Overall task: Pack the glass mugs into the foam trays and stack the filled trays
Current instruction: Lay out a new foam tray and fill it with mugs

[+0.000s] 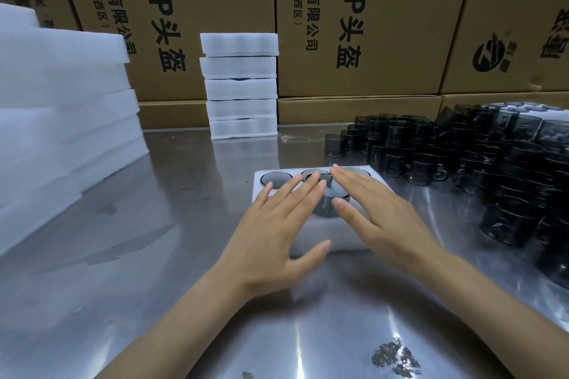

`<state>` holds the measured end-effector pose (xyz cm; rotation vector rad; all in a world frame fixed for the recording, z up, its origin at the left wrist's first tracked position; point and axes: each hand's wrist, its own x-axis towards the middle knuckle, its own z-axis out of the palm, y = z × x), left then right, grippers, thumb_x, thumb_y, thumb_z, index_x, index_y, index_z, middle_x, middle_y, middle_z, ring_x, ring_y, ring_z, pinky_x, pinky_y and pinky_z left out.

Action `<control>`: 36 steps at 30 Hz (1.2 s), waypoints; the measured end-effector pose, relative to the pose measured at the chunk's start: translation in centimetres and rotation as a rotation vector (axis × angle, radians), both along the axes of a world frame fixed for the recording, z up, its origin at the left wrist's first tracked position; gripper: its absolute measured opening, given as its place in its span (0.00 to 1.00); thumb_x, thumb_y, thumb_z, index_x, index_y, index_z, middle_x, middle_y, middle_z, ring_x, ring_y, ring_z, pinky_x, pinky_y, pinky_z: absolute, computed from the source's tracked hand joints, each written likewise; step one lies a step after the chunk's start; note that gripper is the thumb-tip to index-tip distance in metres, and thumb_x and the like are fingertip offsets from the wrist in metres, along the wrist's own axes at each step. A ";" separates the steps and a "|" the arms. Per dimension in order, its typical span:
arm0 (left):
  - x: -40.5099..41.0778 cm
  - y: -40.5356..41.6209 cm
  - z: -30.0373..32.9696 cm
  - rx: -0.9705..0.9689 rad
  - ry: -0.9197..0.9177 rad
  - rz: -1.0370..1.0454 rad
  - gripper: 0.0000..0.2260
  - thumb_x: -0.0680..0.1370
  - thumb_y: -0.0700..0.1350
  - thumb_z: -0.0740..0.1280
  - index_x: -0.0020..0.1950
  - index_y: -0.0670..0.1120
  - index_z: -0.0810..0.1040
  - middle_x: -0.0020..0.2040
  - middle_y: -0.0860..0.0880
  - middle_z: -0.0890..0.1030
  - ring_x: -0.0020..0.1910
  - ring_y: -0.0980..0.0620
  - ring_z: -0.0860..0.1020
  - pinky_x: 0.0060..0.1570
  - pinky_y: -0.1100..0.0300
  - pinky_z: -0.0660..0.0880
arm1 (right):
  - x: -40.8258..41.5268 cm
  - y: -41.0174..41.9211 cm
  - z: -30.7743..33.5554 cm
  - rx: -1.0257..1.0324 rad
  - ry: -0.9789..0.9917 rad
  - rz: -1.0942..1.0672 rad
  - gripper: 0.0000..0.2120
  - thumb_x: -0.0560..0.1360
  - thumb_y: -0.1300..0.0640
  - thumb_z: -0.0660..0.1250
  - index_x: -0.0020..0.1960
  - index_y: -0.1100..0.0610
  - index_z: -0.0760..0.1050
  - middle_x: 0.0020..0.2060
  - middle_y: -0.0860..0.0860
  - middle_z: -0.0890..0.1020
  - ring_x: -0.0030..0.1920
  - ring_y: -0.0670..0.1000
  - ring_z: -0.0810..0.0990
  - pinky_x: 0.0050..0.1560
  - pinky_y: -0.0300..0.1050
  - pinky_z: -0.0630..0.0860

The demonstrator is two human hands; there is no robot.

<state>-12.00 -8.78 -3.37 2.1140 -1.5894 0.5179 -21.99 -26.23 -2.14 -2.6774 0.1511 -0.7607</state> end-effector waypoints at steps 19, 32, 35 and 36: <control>-0.4 -0.4 -0.8 -0.097 -0.015 0.058 0.24 0.71 0.56 0.60 0.62 0.46 0.79 0.63 0.51 0.78 0.63 0.52 0.76 0.67 0.49 0.65 | 0.6 -0.5 -0.9 -0.197 0.131 -0.059 0.30 0.74 0.33 0.44 0.72 0.40 0.62 0.71 0.33 0.62 0.72 0.35 0.57 0.66 0.33 0.58; -1.3 -0.1 -1.3 0.022 -0.189 0.153 0.27 0.72 0.55 0.62 0.68 0.44 0.74 0.67 0.50 0.75 0.67 0.48 0.72 0.66 0.42 0.63 | 0.4 0.3 -1.4 -0.283 0.122 -0.082 0.26 0.80 0.39 0.46 0.75 0.44 0.59 0.74 0.39 0.60 0.74 0.40 0.56 0.71 0.42 0.51; -1.2 0.2 -1.1 0.018 -0.203 0.148 0.27 0.73 0.55 0.58 0.69 0.45 0.72 0.67 0.50 0.75 0.67 0.47 0.72 0.67 0.45 0.60 | 0.5 0.0 -1.1 -0.082 -0.162 -0.042 0.22 0.79 0.44 0.51 0.68 0.50 0.72 0.64 0.45 0.76 0.65 0.42 0.68 0.63 0.36 0.59; -1.2 0.3 -1.1 -0.002 -0.187 0.142 0.26 0.74 0.54 0.58 0.69 0.45 0.73 0.66 0.51 0.75 0.67 0.48 0.72 0.67 0.47 0.61 | 0.6 -0.7 -0.9 0.055 -0.273 -0.063 0.21 0.79 0.46 0.53 0.65 0.51 0.75 0.61 0.45 0.79 0.62 0.42 0.71 0.61 0.36 0.62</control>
